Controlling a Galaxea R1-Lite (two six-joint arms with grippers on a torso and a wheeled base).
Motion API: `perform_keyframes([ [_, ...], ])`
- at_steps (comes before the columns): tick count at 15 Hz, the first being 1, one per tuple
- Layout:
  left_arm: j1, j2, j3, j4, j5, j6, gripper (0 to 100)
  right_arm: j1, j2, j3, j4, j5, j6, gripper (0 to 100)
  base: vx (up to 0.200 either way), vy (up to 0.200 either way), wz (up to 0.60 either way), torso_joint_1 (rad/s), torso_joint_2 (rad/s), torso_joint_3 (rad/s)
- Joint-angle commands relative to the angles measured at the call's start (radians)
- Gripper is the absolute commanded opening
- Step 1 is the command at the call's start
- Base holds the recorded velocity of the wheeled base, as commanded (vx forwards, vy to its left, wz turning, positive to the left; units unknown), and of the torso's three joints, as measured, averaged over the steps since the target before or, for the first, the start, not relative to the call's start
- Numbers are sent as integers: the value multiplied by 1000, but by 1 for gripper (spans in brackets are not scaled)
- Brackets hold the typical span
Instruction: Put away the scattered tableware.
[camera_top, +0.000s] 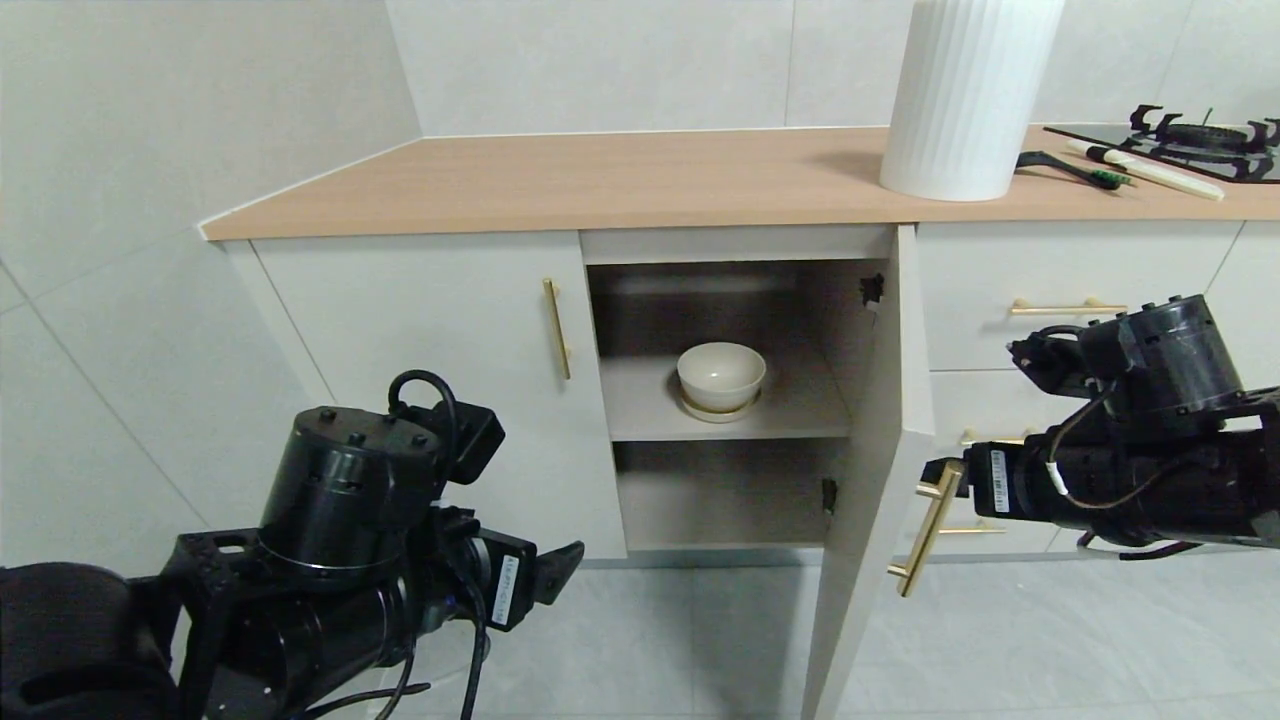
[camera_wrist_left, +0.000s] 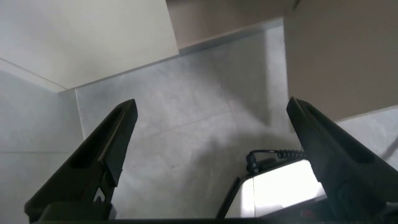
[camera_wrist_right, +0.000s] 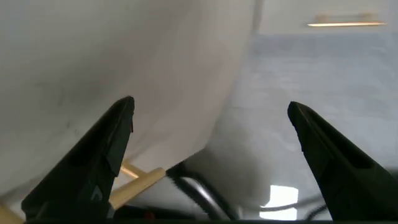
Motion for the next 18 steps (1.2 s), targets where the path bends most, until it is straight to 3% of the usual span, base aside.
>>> perform_keyframes([
  [1, 1, -26, 0, -1, 0, 1, 100, 28, 21, -11, -10, 39, -6, 100, 0, 0, 0, 0, 0, 0],
  [4, 4, -50, 0, 1, 2, 2, 100, 31, 99, -85, -27, 83, -54, 100, 0, 0, 0, 0, 0, 0],
  [7, 7, -93, -9, 1, 3, 2, 100, 56, 208, -77, -66, 83, -42, 100, 0, 0, 0, 0, 0, 0],
  [13, 7, -86, -11, -1, 3, 5, 100, 73, 420, -75, -406, 13, 58, 100, 0, 0, 0, 0, 0, 0],
  [18, 7, -73, -11, -1, 5, 5, 100, 71, 461, -80, -501, -36, 80, 100, 0, 0, 0, 0, 0, 0],
])
